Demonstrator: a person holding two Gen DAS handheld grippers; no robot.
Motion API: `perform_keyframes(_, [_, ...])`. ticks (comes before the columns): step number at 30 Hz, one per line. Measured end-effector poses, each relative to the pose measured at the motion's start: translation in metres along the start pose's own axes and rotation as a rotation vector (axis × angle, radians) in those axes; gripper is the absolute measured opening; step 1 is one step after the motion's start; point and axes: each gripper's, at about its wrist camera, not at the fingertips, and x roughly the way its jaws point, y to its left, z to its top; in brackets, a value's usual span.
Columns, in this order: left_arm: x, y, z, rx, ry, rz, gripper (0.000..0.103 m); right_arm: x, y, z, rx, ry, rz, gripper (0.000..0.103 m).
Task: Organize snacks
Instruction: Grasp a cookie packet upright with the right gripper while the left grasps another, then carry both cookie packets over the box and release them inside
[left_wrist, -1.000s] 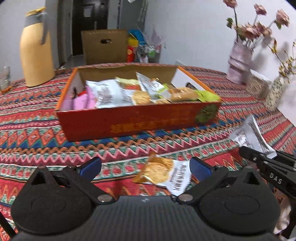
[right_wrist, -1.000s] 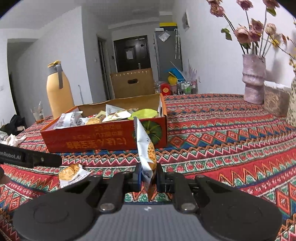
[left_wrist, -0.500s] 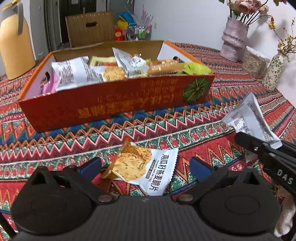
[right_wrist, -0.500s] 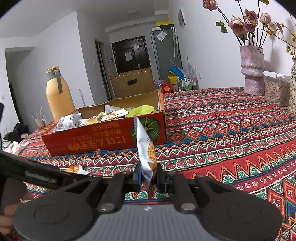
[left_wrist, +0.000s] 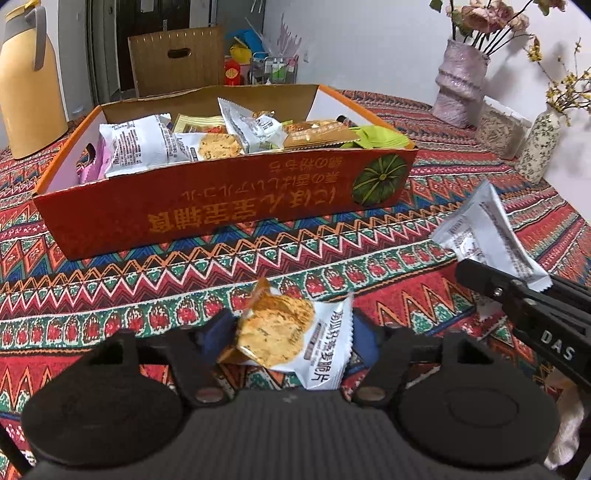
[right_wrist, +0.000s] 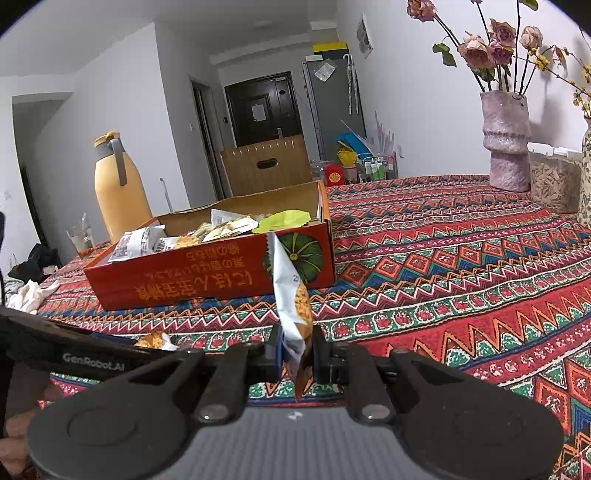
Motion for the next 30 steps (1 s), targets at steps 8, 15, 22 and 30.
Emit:
perform_keyframes(8, [-0.015, -0.004, -0.004, 0.023, -0.044, -0.023, 0.046, 0.0, 0.005, 0.0, -0.026, 0.002, -0.014, 0.014])
perform_keyframes(15, [-0.025, 0.002, -0.003, -0.002, -0.07, -0.033, 0.043, -0.005, 0.009, 0.002, -0.041, -0.009, -0.011, 0.014])
perform_keyframes(22, [-0.035, 0.007, 0.001, -0.013, -0.105, -0.035, 0.042, -0.01, 0.014, 0.004, -0.051, -0.024, -0.008, 0.014])
perform_keyframes(30, [-0.048, 0.013, 0.008, -0.033, -0.155, -0.034, 0.041, -0.015, 0.019, 0.013, -0.062, -0.05, -0.007, 0.014])
